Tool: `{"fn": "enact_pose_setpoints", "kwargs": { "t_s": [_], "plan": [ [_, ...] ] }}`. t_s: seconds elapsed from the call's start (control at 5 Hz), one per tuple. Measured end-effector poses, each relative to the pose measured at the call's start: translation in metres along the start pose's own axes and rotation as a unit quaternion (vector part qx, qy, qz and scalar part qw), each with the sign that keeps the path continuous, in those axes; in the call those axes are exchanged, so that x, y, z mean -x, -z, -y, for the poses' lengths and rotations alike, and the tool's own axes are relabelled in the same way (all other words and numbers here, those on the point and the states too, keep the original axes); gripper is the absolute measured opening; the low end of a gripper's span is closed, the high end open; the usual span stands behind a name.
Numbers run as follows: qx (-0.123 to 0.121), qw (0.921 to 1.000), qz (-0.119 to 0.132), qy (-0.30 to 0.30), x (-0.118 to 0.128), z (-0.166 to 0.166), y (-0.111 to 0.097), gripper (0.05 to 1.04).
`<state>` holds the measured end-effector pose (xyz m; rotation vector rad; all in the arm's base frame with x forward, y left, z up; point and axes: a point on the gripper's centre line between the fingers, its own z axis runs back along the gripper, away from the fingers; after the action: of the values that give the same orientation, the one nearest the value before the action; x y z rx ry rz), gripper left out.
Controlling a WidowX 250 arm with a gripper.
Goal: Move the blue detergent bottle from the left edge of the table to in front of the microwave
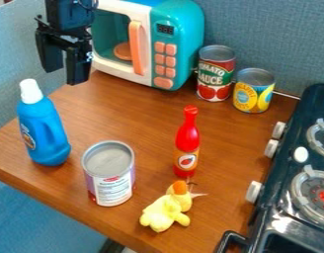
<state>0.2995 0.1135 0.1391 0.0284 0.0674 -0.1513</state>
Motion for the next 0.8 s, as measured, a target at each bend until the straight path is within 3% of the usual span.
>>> {"fn": "enact_pose_setpoints", "kwargs": {
  "t_s": [0.2,0.8],
  "plan": [
    [0.007,0.9999,-0.014,0.002,0.001,0.001,0.009,1.001],
    [-0.03,0.9993,0.007,0.02,0.017,0.001,-0.003,1.001]
  ]
}}
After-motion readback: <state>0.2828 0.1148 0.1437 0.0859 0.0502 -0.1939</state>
